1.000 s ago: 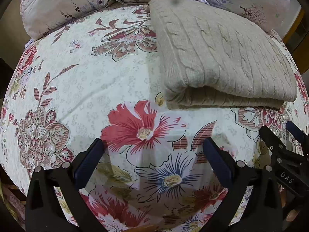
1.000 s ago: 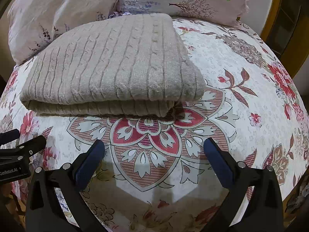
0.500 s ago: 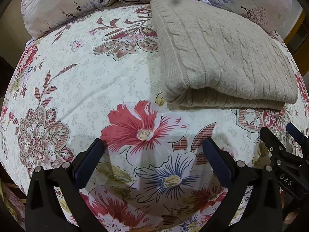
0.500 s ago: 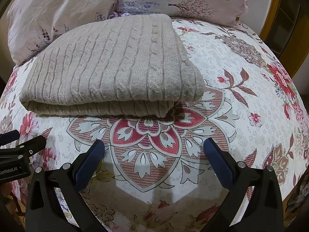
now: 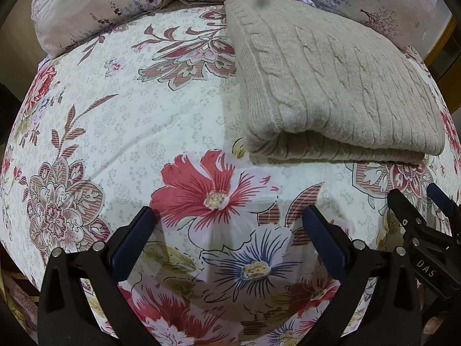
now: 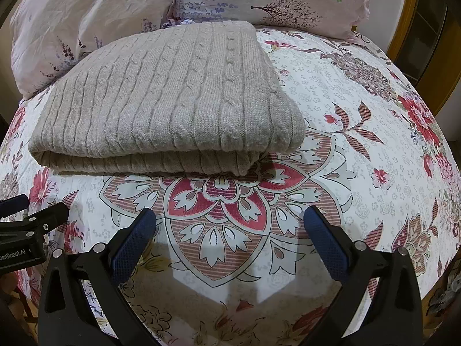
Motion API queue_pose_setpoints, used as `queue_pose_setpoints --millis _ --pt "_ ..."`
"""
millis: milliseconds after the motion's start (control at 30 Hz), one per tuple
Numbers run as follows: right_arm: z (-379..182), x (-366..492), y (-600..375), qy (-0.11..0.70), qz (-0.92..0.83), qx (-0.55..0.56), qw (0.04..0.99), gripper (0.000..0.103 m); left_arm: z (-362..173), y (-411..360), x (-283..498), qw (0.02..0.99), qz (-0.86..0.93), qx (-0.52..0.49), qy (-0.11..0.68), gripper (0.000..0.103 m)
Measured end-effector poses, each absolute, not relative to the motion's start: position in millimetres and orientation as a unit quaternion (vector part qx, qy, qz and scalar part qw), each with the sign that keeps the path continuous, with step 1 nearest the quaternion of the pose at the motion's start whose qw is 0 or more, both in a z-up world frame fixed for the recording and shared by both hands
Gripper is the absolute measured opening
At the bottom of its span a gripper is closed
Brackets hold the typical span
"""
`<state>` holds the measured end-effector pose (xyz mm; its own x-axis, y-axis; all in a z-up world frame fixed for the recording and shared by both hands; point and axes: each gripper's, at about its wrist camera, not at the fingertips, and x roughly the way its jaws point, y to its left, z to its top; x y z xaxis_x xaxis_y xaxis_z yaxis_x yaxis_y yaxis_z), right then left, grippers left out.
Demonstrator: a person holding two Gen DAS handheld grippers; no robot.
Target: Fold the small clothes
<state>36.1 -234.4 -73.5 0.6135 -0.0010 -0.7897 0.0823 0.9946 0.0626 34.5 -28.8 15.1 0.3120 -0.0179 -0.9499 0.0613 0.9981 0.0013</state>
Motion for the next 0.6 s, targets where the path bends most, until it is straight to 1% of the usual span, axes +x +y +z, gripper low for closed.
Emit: queue_pose_setpoints --millis 600 --pt "-73.4 36.1 -234.3 0.439 -0.024 0.047 0.897 0.102 14.2 -25.8 41.0 0.81 -0.024 0.019 0.585 0.101"
